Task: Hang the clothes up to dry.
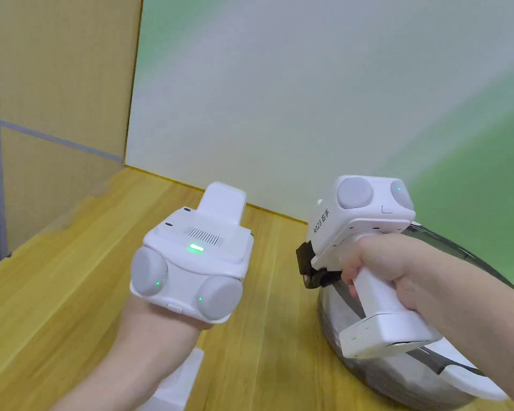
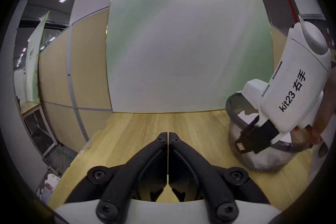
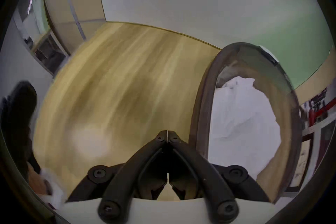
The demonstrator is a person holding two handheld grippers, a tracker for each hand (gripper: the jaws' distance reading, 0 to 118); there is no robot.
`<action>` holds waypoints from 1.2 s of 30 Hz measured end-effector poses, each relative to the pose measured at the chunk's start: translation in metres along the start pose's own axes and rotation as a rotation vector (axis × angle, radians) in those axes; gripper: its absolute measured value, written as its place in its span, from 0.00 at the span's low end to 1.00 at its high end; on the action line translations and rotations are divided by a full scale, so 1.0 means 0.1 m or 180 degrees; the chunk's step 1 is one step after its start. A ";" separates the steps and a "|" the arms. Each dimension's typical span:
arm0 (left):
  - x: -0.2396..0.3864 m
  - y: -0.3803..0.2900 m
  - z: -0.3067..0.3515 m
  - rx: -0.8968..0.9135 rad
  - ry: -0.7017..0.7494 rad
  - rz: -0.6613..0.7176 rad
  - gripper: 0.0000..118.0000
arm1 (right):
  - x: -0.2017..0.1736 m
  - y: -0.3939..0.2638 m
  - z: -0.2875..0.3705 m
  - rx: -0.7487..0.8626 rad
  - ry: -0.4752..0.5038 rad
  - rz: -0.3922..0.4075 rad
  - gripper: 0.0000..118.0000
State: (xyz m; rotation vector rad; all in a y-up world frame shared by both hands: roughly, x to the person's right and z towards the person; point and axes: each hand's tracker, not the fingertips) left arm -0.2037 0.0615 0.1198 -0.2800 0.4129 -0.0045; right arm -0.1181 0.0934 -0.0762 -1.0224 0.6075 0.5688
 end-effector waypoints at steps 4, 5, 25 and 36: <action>0.09 0.01 -0.02 -0.0011 -0.0026 -0.0060 0.00 | 0.48 -0.15 -0.01 0.0032 0.0158 -0.0260 0.00; 0.11 0.01 -0.04 -0.0015 -0.0038 -0.0069 0.00 | 0.60 -0.20 -0.01 0.0022 0.0131 -0.0269 0.00; 0.48 -0.05 -0.31 -0.0141 -0.0188 -0.0216 0.00 | 2.66 -1.05 -0.25 -0.0126 -0.1066 -0.1312 0.00; 0.59 0.07 -0.21 -0.0096 -0.0240 -0.0262 0.00 | 2.65 -1.35 0.07 0.0388 -0.0808 -0.1349 0.00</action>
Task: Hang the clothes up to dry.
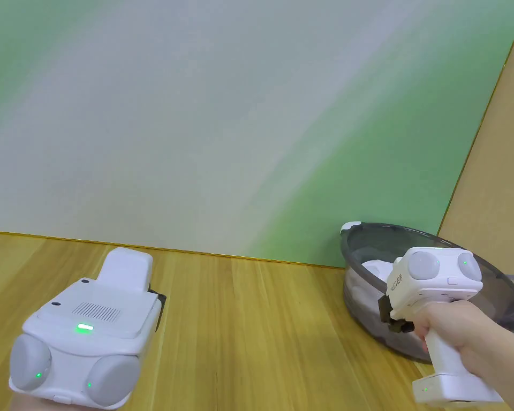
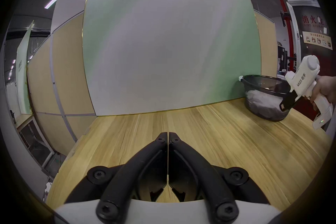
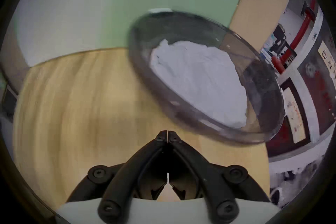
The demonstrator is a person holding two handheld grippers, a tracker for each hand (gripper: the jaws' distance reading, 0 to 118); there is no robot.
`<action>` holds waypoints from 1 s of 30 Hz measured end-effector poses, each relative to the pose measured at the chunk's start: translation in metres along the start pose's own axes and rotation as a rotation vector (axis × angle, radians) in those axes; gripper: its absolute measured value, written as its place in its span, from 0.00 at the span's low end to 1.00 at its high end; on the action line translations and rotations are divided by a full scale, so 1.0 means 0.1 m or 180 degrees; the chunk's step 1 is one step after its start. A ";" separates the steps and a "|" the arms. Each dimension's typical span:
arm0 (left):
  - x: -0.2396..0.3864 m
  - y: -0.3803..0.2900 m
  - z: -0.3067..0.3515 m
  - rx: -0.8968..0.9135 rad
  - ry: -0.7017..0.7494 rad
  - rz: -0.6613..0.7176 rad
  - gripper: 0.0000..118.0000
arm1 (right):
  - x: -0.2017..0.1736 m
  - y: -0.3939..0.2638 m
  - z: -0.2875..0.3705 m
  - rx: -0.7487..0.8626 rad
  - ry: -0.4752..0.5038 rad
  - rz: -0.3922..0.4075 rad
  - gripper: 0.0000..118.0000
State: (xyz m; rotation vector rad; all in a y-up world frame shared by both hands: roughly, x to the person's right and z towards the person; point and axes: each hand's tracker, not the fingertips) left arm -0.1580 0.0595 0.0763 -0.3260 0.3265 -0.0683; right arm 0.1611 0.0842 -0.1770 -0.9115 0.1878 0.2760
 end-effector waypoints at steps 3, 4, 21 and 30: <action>0.03 0.03 0.05 0.0009 0.0005 -0.0015 0.00 | -0.21 -0.21 0.30 0.0455 0.0450 -0.0085 0.00; 0.04 0.03 0.09 0.0021 0.0003 -0.0017 0.00 | -0.28 -0.34 0.45 0.0692 0.0440 -0.0142 0.00; 0.14 -0.19 0.68 -0.0116 0.0207 0.0187 0.00 | -1.29 -1.89 1.41 0.2096 -0.0227 -0.0126 0.00; 0.51 0.26 0.64 0.0222 -0.0147 -0.0118 0.00 | -0.99 -2.10 1.49 0.1883 -0.0191 -0.0395 0.00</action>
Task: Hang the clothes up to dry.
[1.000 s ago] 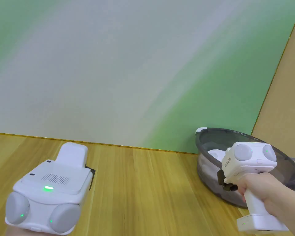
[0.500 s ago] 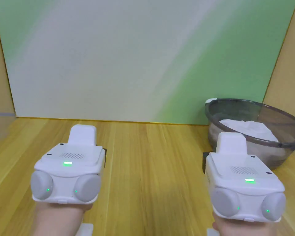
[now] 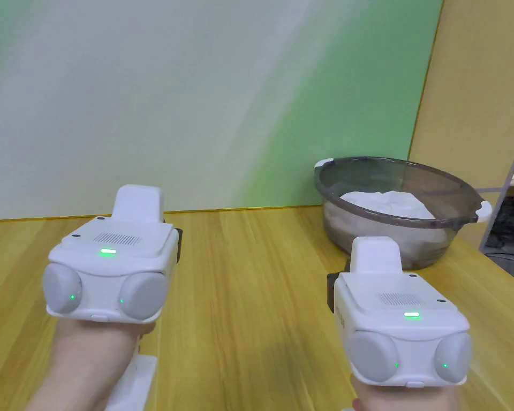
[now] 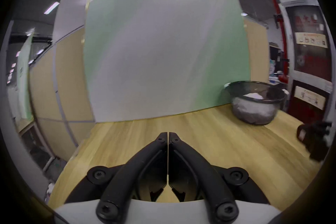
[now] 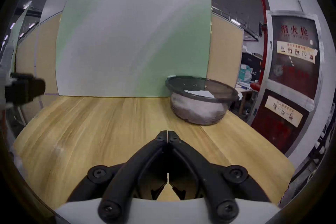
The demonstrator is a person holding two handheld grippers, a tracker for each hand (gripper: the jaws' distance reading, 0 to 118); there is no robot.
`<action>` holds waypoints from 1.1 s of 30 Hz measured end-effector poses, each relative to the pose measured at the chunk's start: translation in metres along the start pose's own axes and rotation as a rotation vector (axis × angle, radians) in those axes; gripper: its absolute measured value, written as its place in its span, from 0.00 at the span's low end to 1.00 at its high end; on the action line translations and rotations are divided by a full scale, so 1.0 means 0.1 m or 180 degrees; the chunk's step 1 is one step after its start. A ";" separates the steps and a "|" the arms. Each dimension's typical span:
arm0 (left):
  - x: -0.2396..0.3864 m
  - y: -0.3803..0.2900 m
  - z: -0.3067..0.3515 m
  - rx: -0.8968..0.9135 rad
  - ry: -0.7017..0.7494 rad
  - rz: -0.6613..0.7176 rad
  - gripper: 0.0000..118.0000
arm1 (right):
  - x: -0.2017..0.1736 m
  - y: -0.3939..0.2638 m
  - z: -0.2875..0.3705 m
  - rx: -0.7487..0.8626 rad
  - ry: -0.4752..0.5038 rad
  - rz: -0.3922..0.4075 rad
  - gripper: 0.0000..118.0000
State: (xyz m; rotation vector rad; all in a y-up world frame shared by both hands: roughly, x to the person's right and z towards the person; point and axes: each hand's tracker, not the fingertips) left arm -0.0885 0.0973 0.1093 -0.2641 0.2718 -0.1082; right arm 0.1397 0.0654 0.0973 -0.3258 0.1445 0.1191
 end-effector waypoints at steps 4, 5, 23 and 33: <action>0.38 0.25 -0.18 -0.0004 -0.1006 -0.0080 0.00 | 0.20 -0.11 0.07 -0.0135 -0.0123 -0.0022 0.00; 0.42 0.28 -0.22 -0.0037 -0.1543 0.0013 0.00 | 0.24 -0.13 0.09 -0.0165 -0.0163 -0.0025 0.00; 0.85 0.29 -0.42 -0.0101 -0.2280 0.0162 0.00 | 1.36 1.01 -0.66 -0.1081 -0.0174 -0.0565 0.84; 0.87 0.19 -1.06 -0.0131 -0.2101 0.0336 0.00 | 1.35 2.43 -3.24 -0.2087 0.0399 -0.0551 0.96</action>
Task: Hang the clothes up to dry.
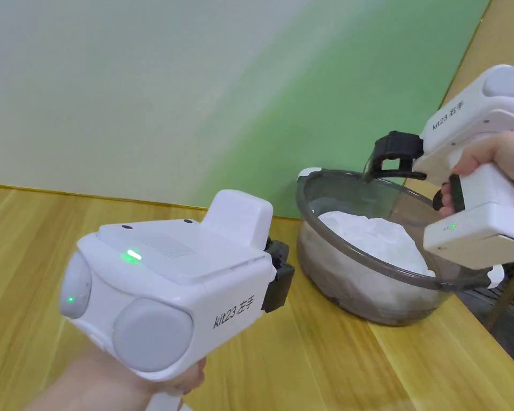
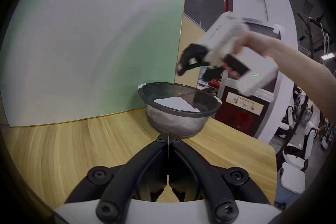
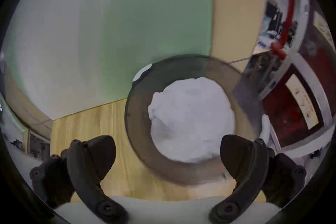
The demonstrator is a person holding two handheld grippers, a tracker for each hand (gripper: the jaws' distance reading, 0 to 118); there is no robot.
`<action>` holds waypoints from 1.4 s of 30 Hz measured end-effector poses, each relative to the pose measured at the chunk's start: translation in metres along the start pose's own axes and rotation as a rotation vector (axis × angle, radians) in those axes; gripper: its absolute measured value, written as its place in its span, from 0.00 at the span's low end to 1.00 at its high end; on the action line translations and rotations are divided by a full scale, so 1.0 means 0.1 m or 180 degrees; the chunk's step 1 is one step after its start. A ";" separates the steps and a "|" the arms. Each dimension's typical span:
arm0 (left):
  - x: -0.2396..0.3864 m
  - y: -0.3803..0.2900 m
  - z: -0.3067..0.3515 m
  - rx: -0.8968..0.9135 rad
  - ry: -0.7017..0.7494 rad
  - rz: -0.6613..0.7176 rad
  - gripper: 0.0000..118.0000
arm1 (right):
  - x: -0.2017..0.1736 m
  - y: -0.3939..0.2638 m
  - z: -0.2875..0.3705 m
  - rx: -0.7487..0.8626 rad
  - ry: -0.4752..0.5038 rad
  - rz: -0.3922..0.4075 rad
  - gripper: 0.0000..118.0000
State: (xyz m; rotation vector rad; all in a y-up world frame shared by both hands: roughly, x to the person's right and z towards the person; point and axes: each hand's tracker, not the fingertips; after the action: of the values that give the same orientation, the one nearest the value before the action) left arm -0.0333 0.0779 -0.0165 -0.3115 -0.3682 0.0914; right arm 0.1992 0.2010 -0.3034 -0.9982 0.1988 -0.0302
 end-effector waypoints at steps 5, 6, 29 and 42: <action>-0.24 0.00 -0.38 -0.0090 0.0051 0.0024 0.00 | -0.25 0.53 -1.11 -0.0237 -0.0899 0.0507 0.95; -0.29 -0.02 -0.44 -0.0066 0.0099 0.0052 0.00 | -0.29 0.60 -1.35 -0.0285 -0.0915 0.0750 0.95; -0.41 -0.27 -0.75 -0.0307 0.0134 0.0115 0.00 | -0.01 0.30 -2.19 -0.0630 -0.0260 0.0742 0.22; -0.12 0.27 -0.09 -0.0067 0.0219 0.0028 0.00 | 0.14 0.81 0.47 0.1257 -0.0205 0.0466 0.20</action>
State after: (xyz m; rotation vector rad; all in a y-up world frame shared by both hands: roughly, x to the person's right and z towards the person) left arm -0.0418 0.0988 -0.0372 -0.3361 -0.2999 0.0853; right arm 0.2160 0.2825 -0.3485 -0.5886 0.1973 0.0935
